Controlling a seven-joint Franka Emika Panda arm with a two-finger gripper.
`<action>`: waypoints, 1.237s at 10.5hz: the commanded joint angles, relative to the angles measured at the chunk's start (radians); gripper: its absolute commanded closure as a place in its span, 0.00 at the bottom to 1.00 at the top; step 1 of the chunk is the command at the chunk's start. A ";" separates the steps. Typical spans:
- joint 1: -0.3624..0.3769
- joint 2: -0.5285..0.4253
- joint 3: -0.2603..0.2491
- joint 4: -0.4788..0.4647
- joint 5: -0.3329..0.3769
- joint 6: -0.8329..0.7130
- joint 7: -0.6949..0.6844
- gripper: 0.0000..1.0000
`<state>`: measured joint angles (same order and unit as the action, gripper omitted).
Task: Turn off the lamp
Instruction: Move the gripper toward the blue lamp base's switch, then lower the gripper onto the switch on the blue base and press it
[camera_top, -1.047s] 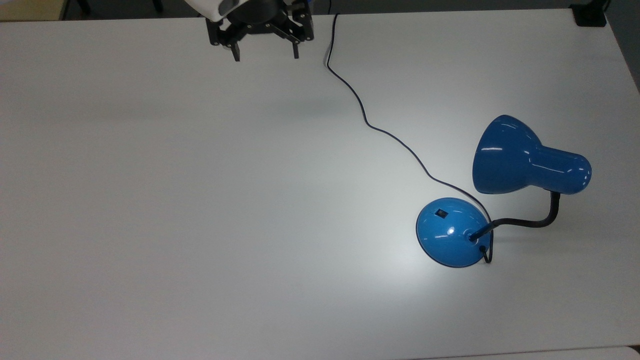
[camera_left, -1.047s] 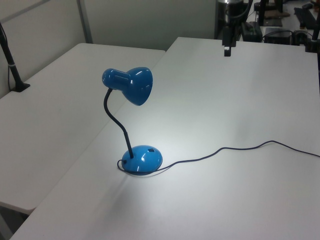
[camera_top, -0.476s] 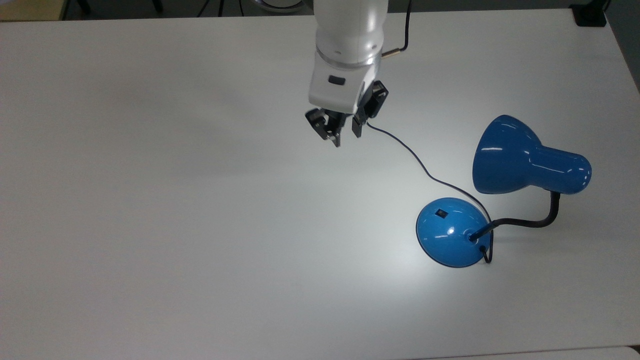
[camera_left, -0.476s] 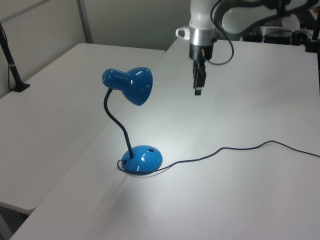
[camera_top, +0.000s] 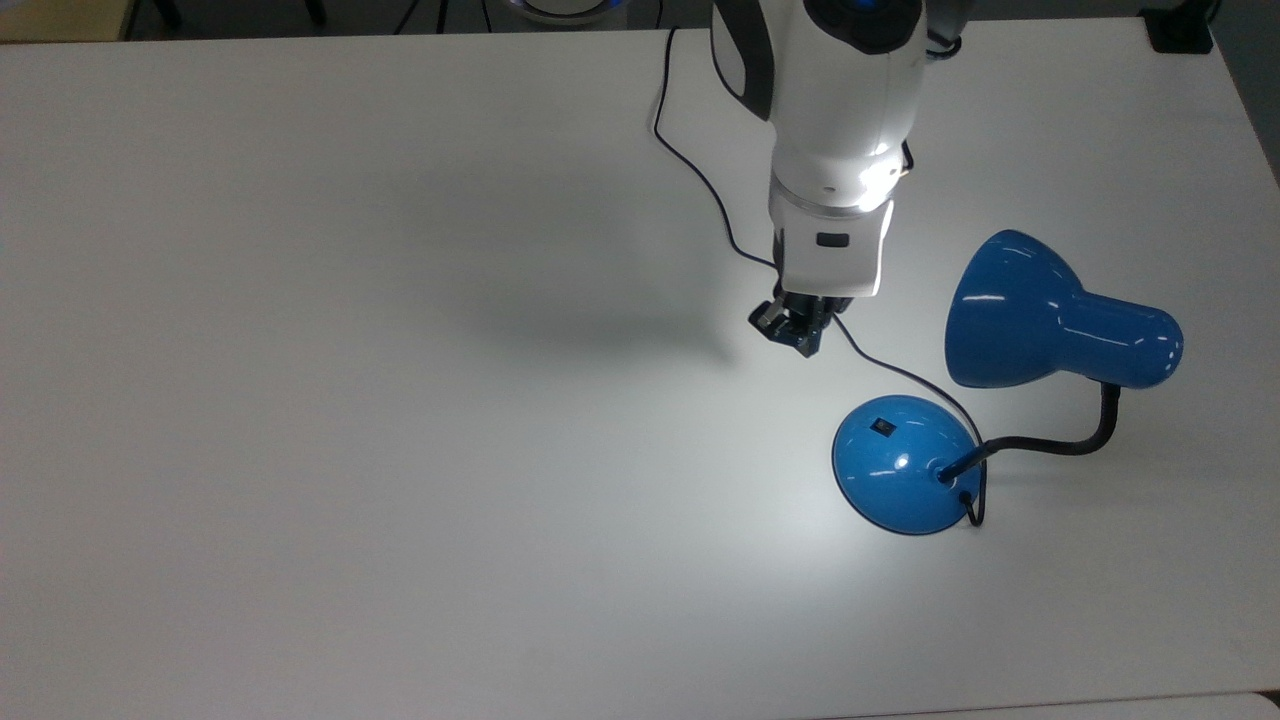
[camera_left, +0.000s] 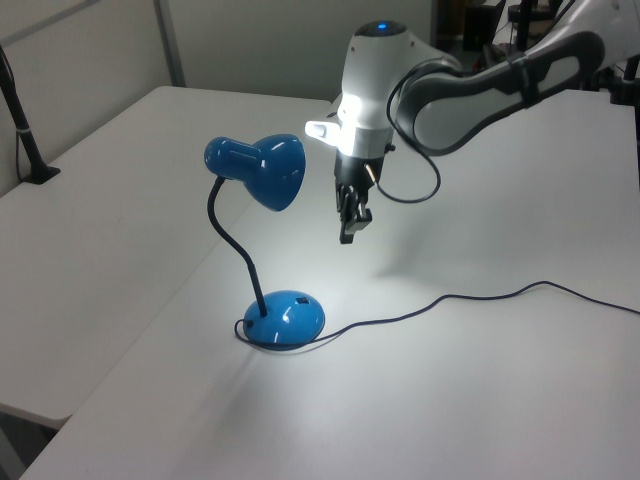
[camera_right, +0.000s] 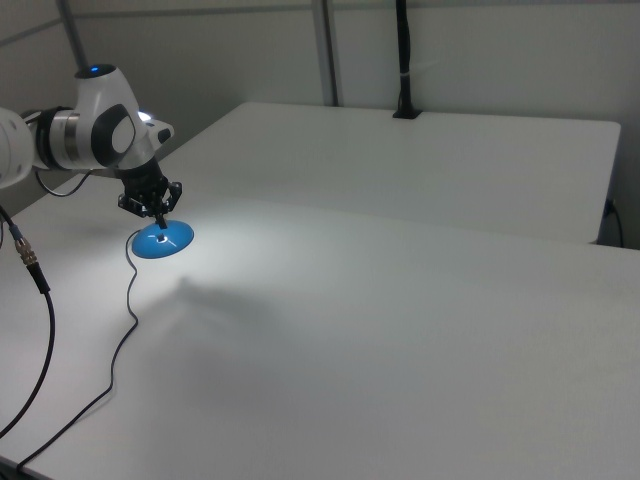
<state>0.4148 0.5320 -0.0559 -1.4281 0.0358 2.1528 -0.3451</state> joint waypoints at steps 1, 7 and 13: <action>0.055 0.106 -0.035 0.090 -0.001 0.084 0.047 1.00; 0.127 0.227 -0.087 0.163 -0.001 0.151 0.060 1.00; 0.136 0.232 -0.084 0.126 -0.010 0.148 0.058 1.00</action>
<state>0.5256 0.7587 -0.1172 -1.2860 0.0333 2.2910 -0.3047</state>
